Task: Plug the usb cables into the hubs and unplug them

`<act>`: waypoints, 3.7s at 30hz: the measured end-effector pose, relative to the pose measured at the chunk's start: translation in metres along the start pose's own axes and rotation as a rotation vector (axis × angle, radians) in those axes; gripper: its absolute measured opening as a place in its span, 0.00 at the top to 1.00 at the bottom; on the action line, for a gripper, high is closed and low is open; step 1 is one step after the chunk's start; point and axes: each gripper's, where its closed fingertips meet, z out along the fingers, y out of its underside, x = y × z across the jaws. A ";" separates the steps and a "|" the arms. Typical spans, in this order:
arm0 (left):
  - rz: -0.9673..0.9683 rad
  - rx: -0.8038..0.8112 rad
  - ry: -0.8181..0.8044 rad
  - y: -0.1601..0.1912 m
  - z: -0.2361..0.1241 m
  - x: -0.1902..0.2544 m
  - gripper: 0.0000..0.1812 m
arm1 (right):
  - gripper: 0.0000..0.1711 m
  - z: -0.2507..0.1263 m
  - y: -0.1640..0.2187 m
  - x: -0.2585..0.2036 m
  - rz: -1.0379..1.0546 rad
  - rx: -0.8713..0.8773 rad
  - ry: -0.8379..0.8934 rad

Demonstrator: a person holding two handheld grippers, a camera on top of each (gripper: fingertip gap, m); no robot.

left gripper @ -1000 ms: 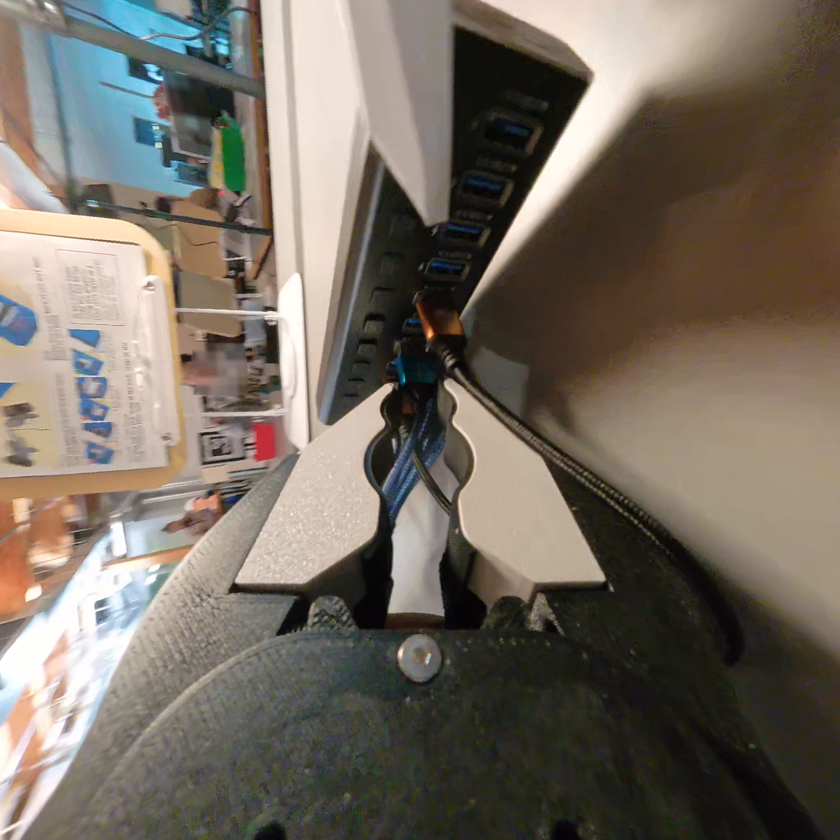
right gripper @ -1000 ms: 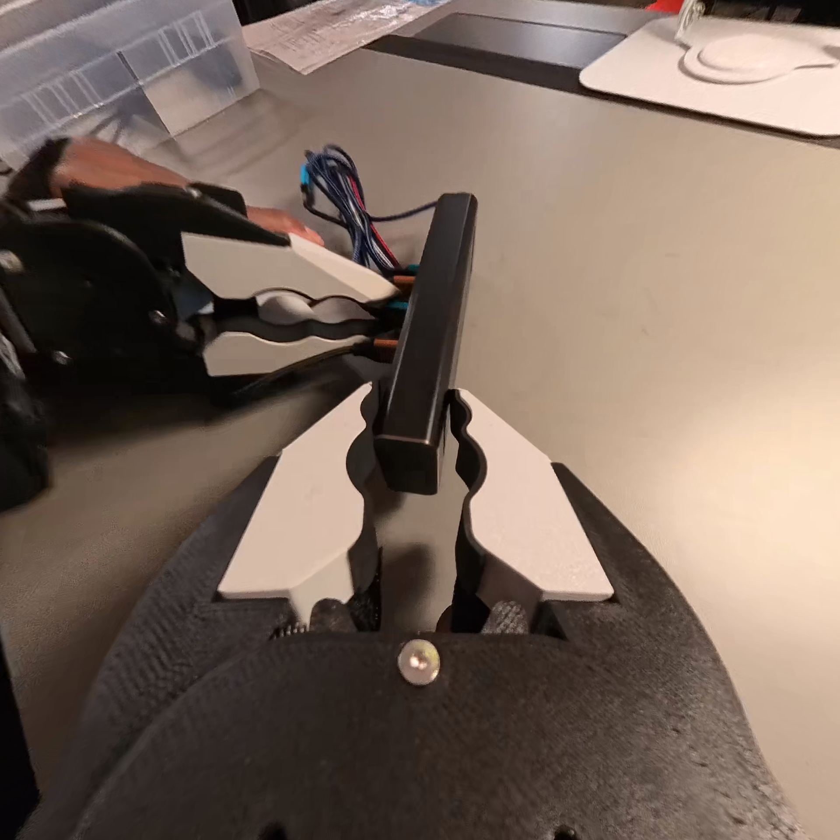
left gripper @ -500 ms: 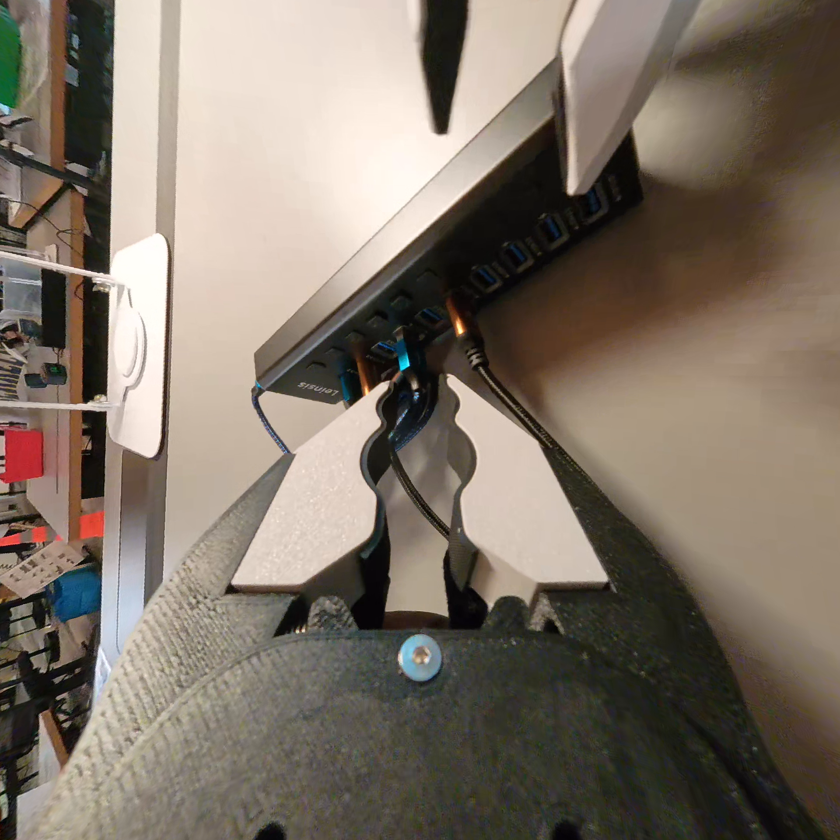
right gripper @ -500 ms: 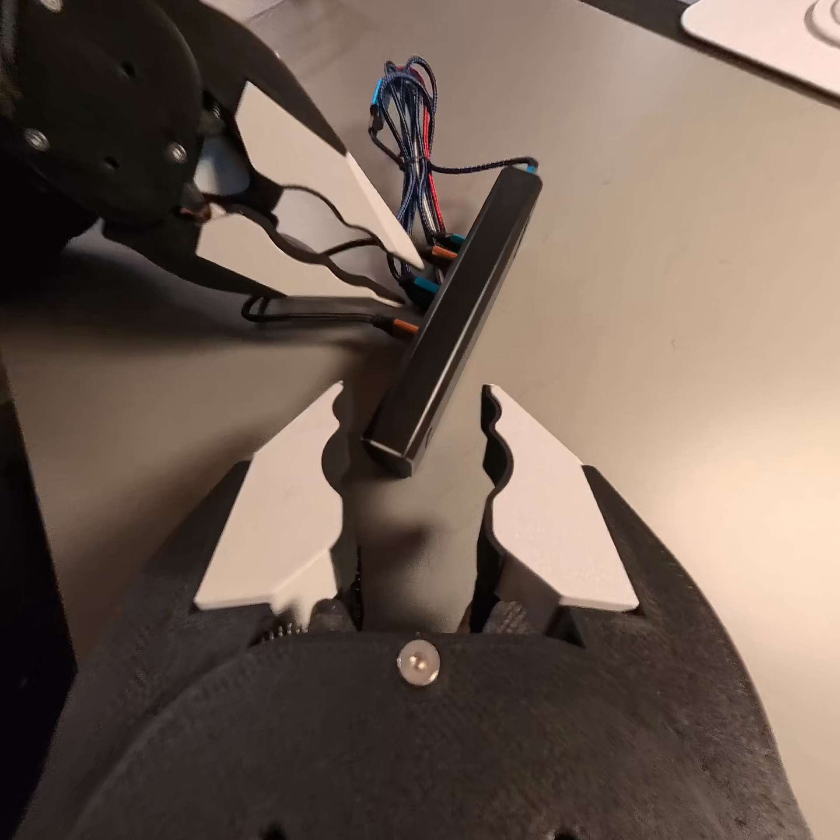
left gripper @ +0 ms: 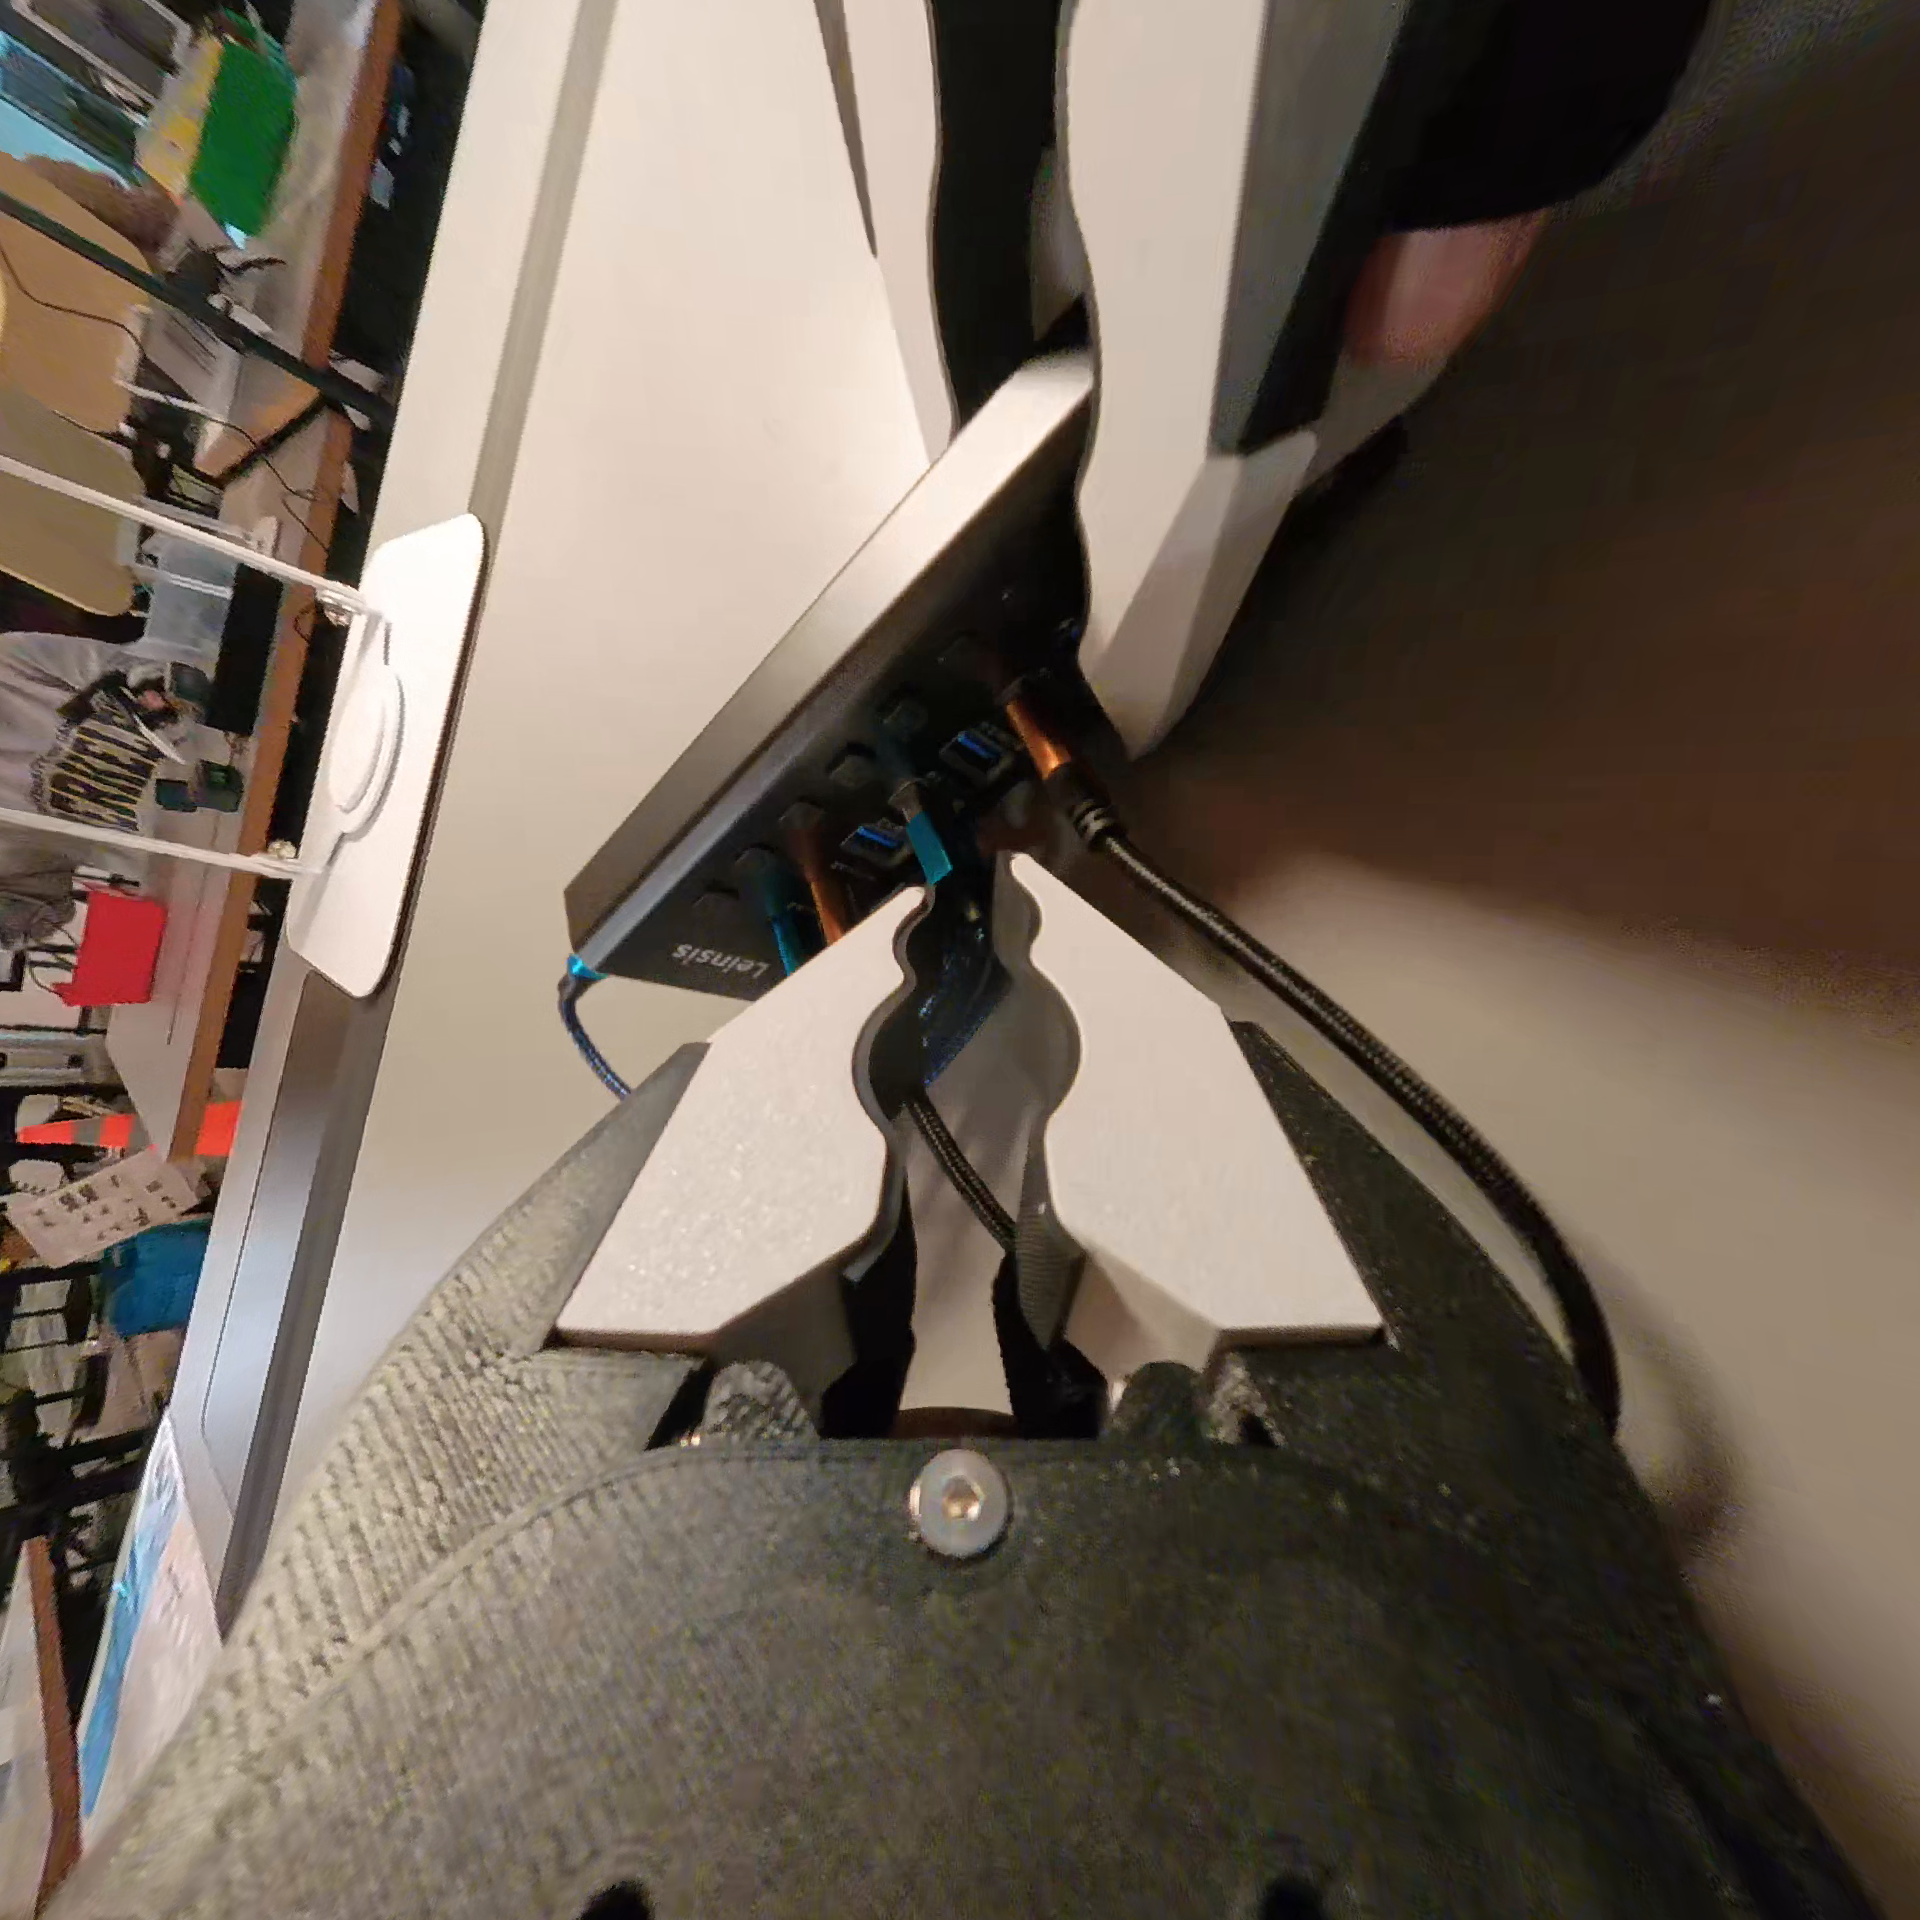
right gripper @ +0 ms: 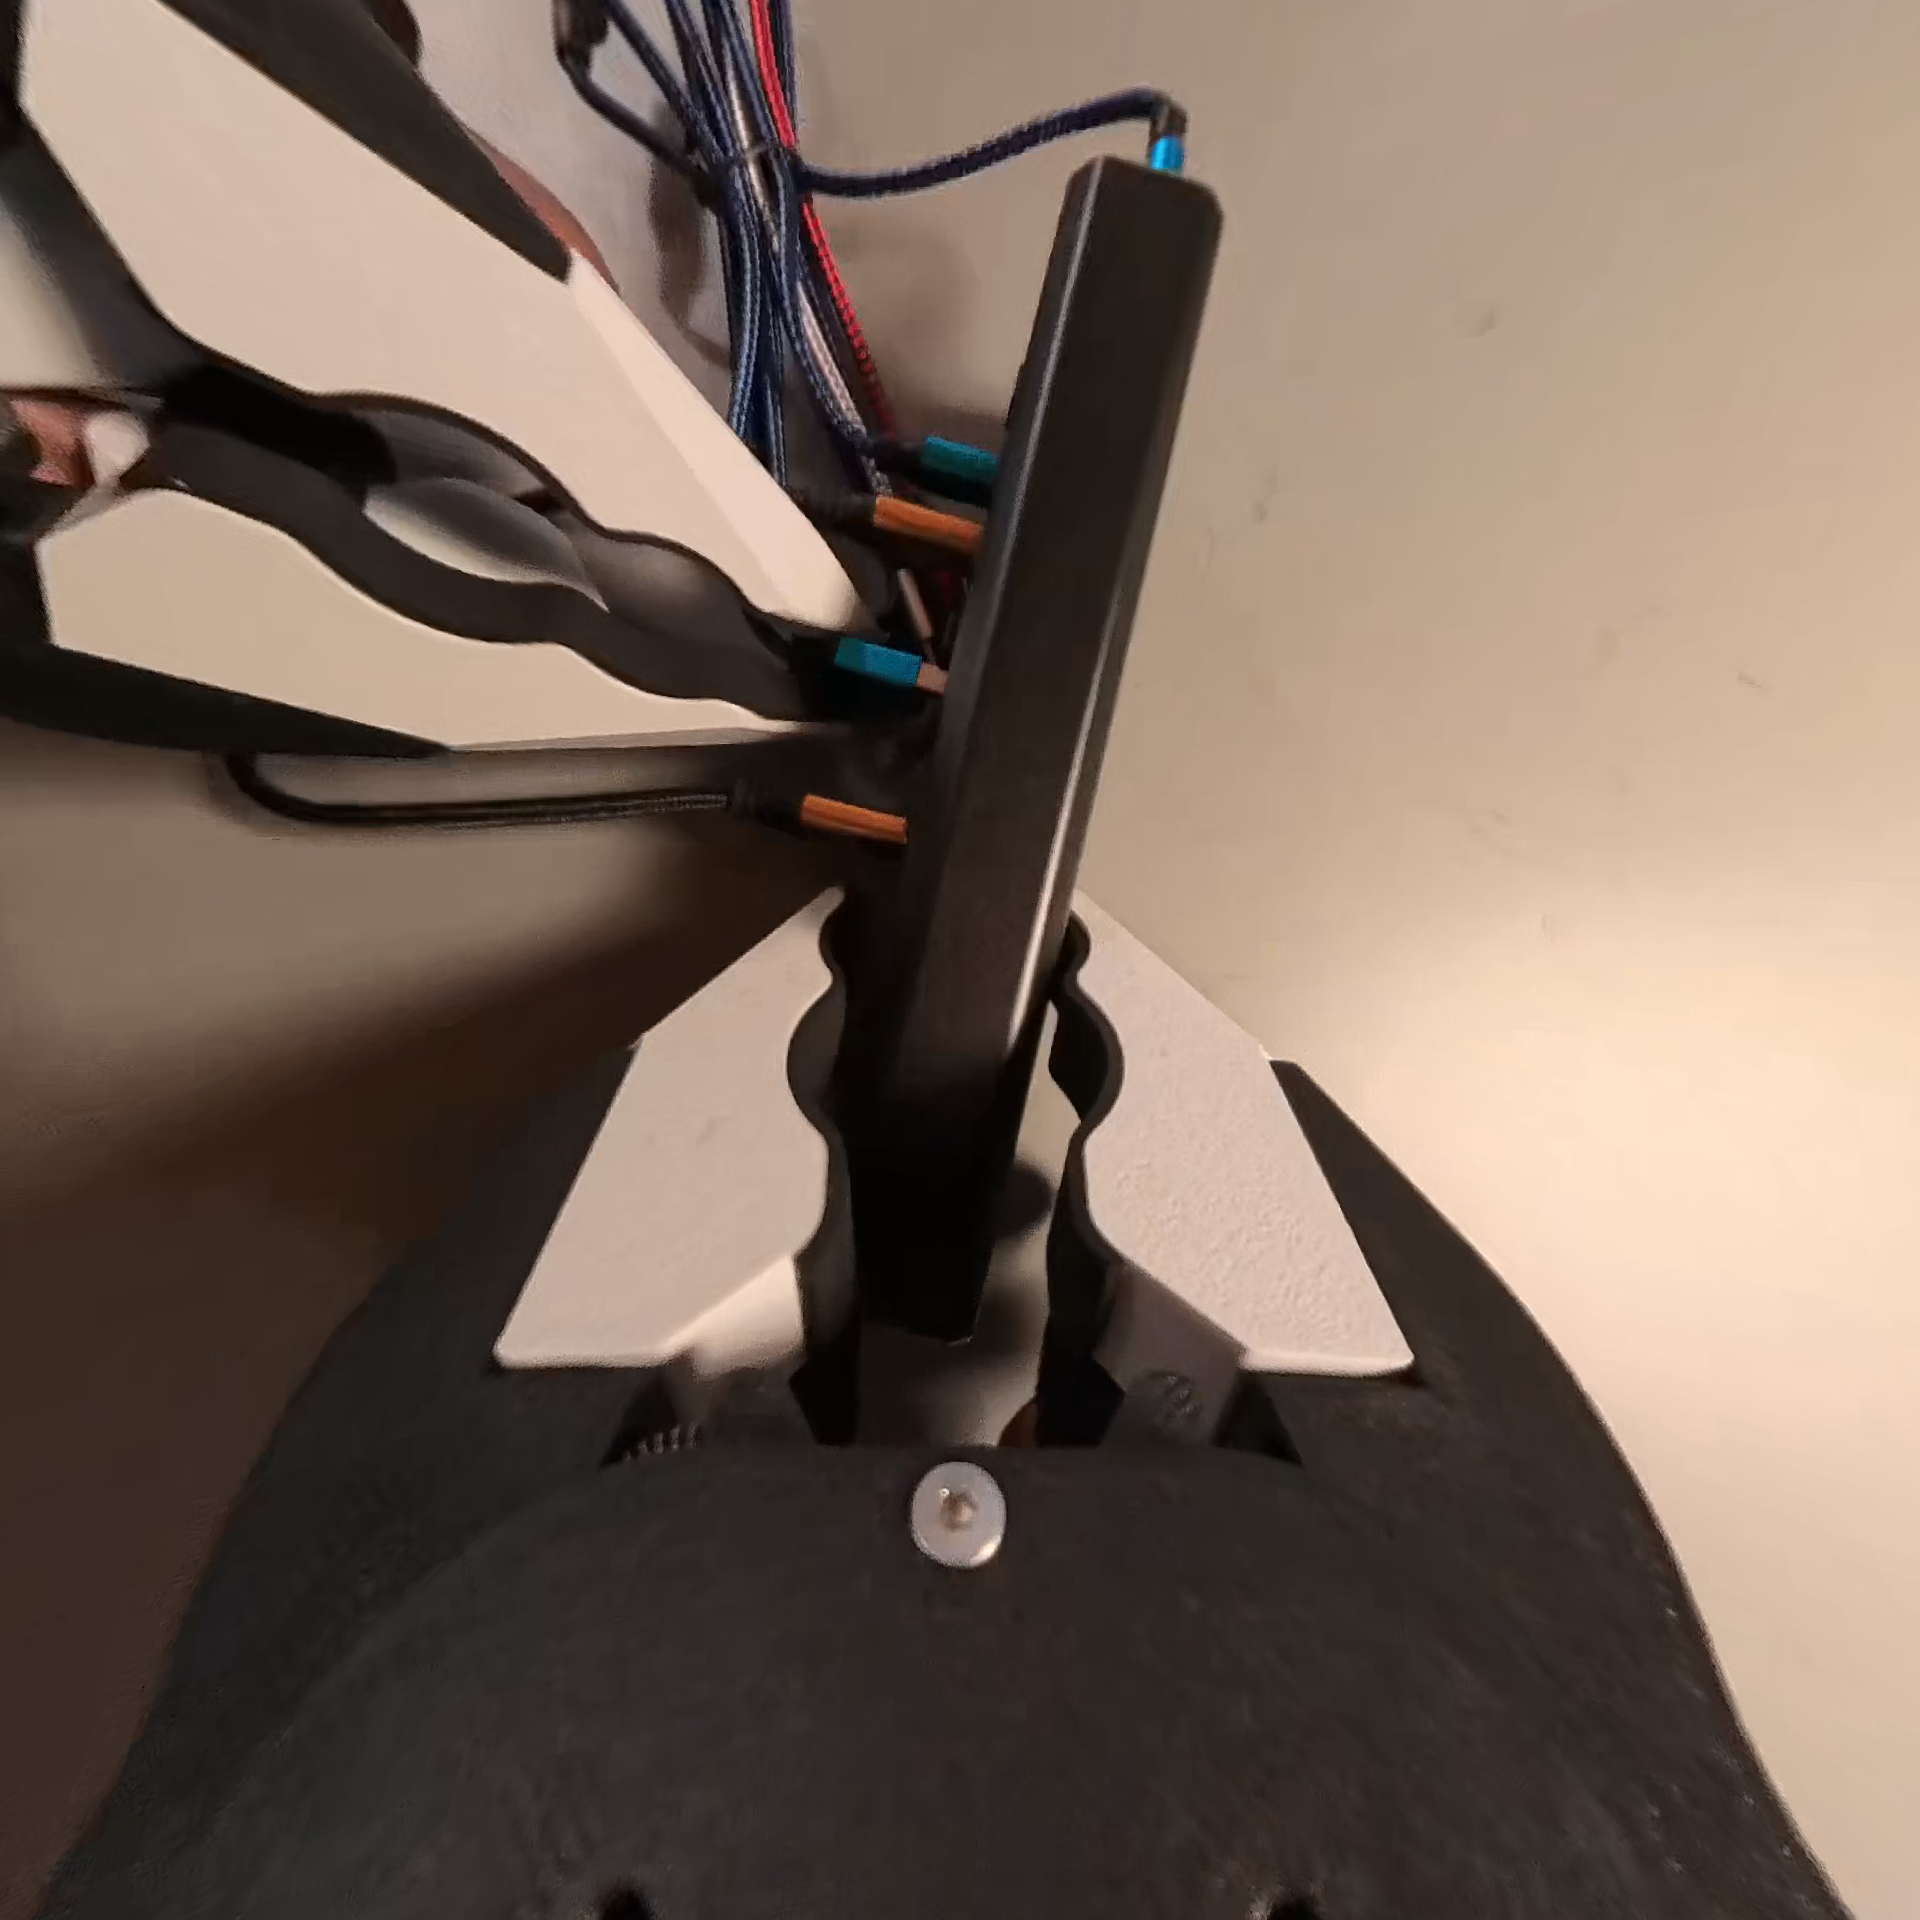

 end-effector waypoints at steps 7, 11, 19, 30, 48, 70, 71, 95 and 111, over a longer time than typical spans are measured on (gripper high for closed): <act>0.087 0.084 -0.167 -0.019 -0.009 -0.013 0.95 | 0.81 -0.011 -0.010 0.002 -0.035 0.144 0.013; 0.131 0.110 -0.266 -0.029 -0.019 -0.028 0.96 | 0.82 -0.023 -0.025 0.007 -0.092 0.252 0.054; 0.213 0.119 -0.384 -0.035 -0.027 -0.040 0.96 | 0.82 -0.033 -0.041 0.008 -0.101 0.364 0.094; 0.253 0.145 -0.345 -0.036 -0.034 -0.041 0.96 | 0.82 -0.034 -0.045 0.003 -0.208 0.374 0.168; -0.626 0.463 0.019 -0.067 -0.055 -0.052 0.93 | 0.84 -0.053 -0.057 0.052 -0.151 0.501 0.471; -1.178 0.844 0.195 -0.070 -0.064 -0.072 0.90 | 0.80 -0.077 -0.088 0.006 -0.266 0.820 0.383; -1.156 0.841 0.197 -0.070 -0.064 -0.072 0.90 | 0.78 -0.076 -0.087 0.003 -0.288 0.813 0.358; -0.578 0.711 0.533 -0.089 -0.078 -0.011 0.91 | 0.66 -0.108 -0.061 -0.054 -0.231 0.813 -0.535; -0.666 0.799 0.581 -0.091 -0.085 -0.015 0.89 | 0.66 -0.114 -0.062 -0.054 -0.216 0.864 -0.554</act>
